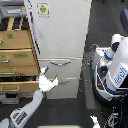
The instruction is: Opening the fridge
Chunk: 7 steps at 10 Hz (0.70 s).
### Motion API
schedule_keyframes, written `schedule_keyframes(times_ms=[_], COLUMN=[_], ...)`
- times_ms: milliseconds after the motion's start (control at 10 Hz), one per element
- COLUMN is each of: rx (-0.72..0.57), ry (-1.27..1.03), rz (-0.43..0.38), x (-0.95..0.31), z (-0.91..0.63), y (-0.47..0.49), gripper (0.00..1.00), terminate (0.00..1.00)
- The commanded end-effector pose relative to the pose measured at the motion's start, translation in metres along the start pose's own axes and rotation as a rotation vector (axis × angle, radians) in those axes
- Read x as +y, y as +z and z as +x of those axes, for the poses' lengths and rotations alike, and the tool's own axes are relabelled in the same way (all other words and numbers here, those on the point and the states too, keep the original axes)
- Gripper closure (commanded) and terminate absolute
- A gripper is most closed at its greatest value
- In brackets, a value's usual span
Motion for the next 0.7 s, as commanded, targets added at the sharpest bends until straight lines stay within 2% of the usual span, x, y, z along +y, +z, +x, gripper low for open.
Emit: schedule_keyframes(times_ms=[100, 400, 600, 700], rx=[0.068, 0.080, 0.111, 0.119], ry=[0.339, 0.311, 0.299, 0.303], rz=[-0.115, -0.090, -0.016, -0.004], x=[0.074, 0.064, 0.077, 0.085], z=[0.086, 0.100, 0.100, 0.100], y=[0.039, 0.042, 0.036, 0.034], gripper=[0.00, 0.00, 0.00, 0.00], terminate=[0.00, 0.00, 0.00, 0.00])
